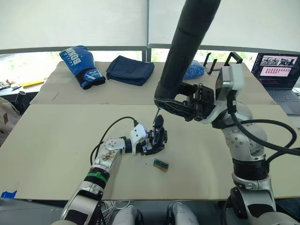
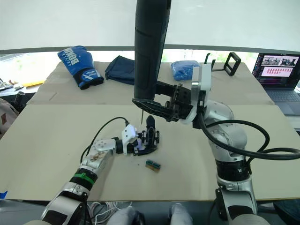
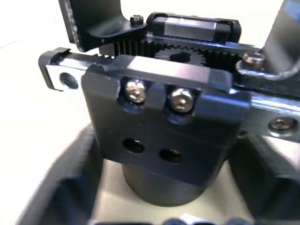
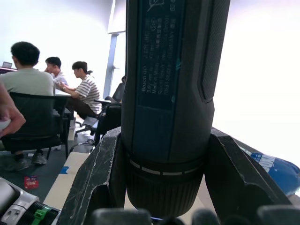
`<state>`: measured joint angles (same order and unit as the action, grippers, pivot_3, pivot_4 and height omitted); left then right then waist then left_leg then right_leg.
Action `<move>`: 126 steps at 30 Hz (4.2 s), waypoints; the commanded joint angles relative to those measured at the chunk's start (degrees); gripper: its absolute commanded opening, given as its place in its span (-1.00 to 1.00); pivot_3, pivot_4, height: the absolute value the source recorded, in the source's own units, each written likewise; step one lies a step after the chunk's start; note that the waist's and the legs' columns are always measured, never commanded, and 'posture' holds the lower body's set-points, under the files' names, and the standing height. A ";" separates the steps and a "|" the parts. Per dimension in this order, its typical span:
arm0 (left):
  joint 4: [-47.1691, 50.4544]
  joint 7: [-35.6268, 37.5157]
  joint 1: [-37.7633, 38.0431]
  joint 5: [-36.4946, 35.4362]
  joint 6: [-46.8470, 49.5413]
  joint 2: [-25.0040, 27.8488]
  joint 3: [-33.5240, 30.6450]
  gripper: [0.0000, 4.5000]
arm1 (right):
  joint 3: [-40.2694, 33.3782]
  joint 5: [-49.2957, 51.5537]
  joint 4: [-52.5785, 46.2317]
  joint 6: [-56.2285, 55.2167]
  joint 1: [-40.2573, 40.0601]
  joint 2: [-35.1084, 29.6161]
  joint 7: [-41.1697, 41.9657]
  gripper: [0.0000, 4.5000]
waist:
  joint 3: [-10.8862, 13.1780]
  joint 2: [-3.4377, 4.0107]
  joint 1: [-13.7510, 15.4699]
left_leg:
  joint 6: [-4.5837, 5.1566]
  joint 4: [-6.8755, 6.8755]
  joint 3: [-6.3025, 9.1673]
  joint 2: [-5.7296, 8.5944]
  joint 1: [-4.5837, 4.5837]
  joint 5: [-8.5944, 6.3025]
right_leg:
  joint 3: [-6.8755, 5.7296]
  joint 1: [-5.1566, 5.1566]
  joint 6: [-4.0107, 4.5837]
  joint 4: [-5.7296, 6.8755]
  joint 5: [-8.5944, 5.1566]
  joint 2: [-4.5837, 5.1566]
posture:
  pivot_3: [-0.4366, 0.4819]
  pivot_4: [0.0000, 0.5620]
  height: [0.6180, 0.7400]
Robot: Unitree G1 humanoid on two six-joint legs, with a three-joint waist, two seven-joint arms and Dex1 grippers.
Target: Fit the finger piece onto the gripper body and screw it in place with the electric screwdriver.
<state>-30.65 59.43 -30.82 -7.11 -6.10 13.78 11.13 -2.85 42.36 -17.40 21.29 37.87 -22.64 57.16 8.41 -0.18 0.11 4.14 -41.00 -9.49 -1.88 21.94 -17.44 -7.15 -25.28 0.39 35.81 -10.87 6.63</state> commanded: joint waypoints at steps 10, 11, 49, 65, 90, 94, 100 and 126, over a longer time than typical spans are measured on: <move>11.66 8.02 12.15 -9.40 3.38 15.16 -9.62 1.00 | -15.57 10.09 -11.89 6.20 -10.99 -14.22 -5.48 -0.14 | 0.02 -0.02 -1.10 | -0.16 0.25 0.01 -0.17 -0.02 0.07 | 0.03 -0.20 0.09 0.01 -0.04 -0.02 | -0.05 -0.47 1.00; 11.11 8.73 13.07 -9.75 1.16 16.96 -11.13 1.00 | -17.54 9.32 -12.30 5.51 -14.32 -15.91 -4.50 -0.14 | 0.04 -0.01 -1.05 | -0.16 0.25 0.02 -0.19 0.02 0.07 | 0.02 -0.24 0.11 0.00 -0.05 -0.01 | -0.05 -0.47 1.00; 18.20 12.21 14.04 -3.49 -0.65 9.03 5.47 1.00 | 7.03 -7.99 -13.30 -9.66 -22.38 -3.79 -0.91 -0.14 | 0.15 -0.01 0.77 | -0.11 -0.01 -0.15 0.04 0.47 0.07 | 0.12 -0.64 0.07 0.07 -0.06 -0.17 | -0.05 -0.47 1.00; 18.45 12.04 12.72 -2.02 2.22 6.99 8.29 1.00 | 8.71 -11.60 -8.42 -16.12 -25.77 -3.04 2.83 -0.14 | 0.15 0.00 1.06 | 0.10 -0.04 -0.01 0.04 0.04 -0.03 | 0.04 0.00 0.01 -0.08 -0.10 -0.03 | -0.05 -0.47 1.00; 18.24 10.80 13.16 -1.96 -0.10 6.92 7.62 1.00 | 8.85 -13.08 -5.62 -18.31 -26.76 -2.71 4.21 -0.14 | 0.15 0.00 0.76 | 0.10 -0.03 0.01 0.03 0.04 -0.04 | 0.04 -0.01 0.00 -0.08 -0.10 -0.01 | -0.05 -0.47 1.00; 17.93 10.79 12.85 -1.91 -0.11 6.94 7.55 1.00 | 8.84 -13.31 -5.32 -18.42 -26.59 -2.45 4.12 -0.14 | 0.15 0.00 0.75 | 0.10 -0.03 0.01 0.03 0.04 -0.04 | 0.04 -0.01 0.00 -0.08 -0.10 -0.01 | -0.05 -0.47 1.00; 17.86 10.71 12.84 -1.91 0.18 6.92 7.58 1.00 | 9.04 -13.40 -5.46 -18.16 -26.43 -2.06 3.82 -0.14 | 0.15 0.00 0.76 | 0.11 -0.03 0.01 0.03 0.04 -0.05 | 0.04 -0.01 0.00 -0.08 -0.10 0.00 | -0.05 -0.47 1.00; 19.09 10.40 13.63 -1.98 1.81 7.07 8.02 1.00 | 8.72 -13.05 -6.15 -17.53 -26.76 -2.68 3.42 -0.14 | 0.15 0.00 0.72 | 0.11 -0.02 0.02 0.02 0.04 -0.05 | 0.04 -0.01 0.00 -0.08 -0.10 0.00 | -0.05 -0.47 1.00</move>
<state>-11.11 69.98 -18.08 -9.58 -4.95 20.98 17.76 6.98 28.10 -20.78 5.49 10.54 -25.36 60.92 8.56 -0.17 0.83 4.25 -41.01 -9.47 -1.86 21.98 -17.49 -7.12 -25.30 0.39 35.74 -10.97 6.64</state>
